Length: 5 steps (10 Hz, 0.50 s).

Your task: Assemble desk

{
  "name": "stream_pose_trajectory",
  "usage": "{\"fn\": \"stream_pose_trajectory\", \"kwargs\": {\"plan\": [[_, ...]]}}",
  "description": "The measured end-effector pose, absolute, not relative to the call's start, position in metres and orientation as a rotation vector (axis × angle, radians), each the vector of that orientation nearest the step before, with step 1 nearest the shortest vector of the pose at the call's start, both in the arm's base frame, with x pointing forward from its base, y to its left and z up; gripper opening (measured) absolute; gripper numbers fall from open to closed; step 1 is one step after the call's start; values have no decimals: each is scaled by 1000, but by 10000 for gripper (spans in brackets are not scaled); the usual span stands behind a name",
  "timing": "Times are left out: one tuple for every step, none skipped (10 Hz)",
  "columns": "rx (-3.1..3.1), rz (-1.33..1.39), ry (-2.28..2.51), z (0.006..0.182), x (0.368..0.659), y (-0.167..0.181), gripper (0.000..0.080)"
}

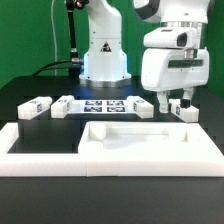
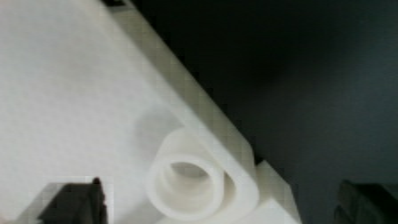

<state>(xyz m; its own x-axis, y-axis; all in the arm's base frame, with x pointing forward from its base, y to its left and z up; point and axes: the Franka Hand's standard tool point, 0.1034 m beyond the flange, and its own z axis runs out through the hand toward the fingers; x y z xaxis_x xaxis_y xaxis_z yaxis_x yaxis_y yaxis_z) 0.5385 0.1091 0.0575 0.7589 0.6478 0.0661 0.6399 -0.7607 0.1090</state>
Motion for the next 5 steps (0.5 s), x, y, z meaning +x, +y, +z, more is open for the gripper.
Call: {"fn": "stream_pose_trajectory", "kwargs": {"plan": [[2947,151,885,61,530,125,649],[2986,159,796,64,525,142,649],[2989,152,799,64,521,155,649],[2982,115,811,63,520,152,649],[2982,112,806,63,521,150,649]]}}
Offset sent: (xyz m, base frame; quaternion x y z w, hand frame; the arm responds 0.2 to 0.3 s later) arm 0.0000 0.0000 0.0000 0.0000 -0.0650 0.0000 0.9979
